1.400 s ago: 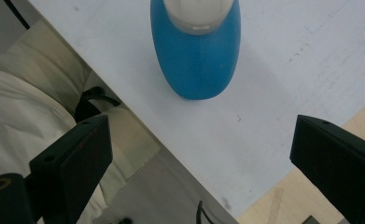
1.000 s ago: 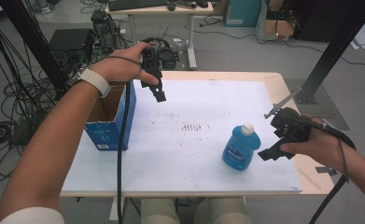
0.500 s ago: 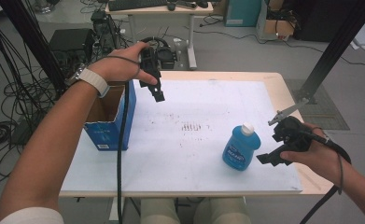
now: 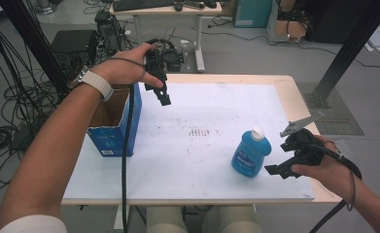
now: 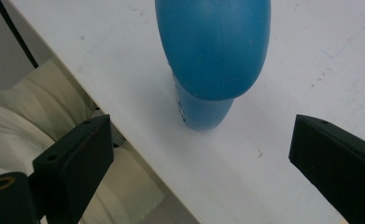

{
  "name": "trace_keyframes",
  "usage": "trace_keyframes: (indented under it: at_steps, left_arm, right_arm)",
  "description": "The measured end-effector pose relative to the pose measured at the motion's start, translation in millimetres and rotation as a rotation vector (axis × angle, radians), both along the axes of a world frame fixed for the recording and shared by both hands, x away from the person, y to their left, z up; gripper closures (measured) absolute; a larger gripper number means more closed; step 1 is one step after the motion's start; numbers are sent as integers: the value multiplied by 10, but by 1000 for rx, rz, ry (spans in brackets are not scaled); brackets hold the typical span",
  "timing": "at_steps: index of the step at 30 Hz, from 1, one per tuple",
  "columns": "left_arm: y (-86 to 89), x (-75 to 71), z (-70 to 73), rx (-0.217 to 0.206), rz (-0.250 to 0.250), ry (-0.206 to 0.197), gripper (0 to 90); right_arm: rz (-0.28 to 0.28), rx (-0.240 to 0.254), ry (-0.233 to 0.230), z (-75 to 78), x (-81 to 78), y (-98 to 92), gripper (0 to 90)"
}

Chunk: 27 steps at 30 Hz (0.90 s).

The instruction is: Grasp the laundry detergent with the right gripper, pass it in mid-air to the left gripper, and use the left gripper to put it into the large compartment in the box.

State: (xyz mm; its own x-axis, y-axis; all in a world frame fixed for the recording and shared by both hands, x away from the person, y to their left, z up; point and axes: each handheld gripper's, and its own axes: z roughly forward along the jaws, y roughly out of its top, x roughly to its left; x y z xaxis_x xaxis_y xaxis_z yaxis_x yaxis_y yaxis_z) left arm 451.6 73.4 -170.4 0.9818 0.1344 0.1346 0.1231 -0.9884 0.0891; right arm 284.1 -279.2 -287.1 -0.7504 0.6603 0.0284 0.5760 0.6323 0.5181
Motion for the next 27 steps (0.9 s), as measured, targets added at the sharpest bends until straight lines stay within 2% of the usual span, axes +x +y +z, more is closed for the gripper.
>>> trace_keyframes:
  at_steps: [4,5,7,8,9,13,24,27]
  left_arm:
    - [-4,3,-12,-6,-1,-3,108]
    - [0,3,-30,-28,-2,-4,108]
    - [-2,3,-31,-26,-3,-3,108]
    - [-9,5,-10,1,-6,1,108]
    - [-10,5,-9,4,-6,-1,108]
    - [-10,9,-15,5,-3,-3,109]
    - [-6,17,-32,3,-1,1,109]
    - [-3,19,-34,3,-1,2,109]
  right_arm:
    - [-5,40,-22,-42,-16,-12,65]
    - [-5,40,-22,-42,-16,-12,65]
    - [0,63,-40,-63,-16,-17,65]
    - [0,71,-43,-70,-18,-18,65]
    - [-6,81,-49,-81,-29,-19,64]
    - [-1,95,-61,-105,-37,-17,65]
    - [-34,125,-73,-171,-57,-53,65]
    - [-26,128,-92,-179,-48,-59,65]
